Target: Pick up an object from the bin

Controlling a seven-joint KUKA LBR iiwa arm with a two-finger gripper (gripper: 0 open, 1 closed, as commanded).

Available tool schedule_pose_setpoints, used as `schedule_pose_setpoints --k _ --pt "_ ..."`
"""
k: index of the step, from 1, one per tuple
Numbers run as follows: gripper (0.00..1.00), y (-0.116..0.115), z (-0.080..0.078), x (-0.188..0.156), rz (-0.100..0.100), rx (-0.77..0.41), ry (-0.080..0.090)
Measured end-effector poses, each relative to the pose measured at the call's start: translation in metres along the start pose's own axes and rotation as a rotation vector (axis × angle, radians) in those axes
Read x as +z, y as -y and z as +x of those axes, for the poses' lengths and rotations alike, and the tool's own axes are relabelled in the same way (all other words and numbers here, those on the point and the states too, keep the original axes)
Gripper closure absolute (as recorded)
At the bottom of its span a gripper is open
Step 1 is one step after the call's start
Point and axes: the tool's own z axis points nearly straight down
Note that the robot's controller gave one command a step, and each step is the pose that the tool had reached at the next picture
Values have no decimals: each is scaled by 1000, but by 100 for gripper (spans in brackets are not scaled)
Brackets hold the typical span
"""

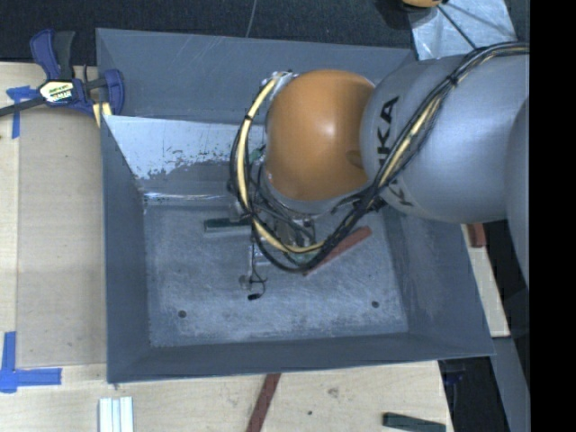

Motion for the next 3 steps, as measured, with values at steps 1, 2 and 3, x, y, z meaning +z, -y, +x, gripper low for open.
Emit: schedule_pose_setpoints --k 1,2,3 --pt "0 -17 -39 24 -6 -144 -2" --pt "0 33 -79 73 -2 -51 4" --pt "100 37 -45 124 -3 -219 -3"
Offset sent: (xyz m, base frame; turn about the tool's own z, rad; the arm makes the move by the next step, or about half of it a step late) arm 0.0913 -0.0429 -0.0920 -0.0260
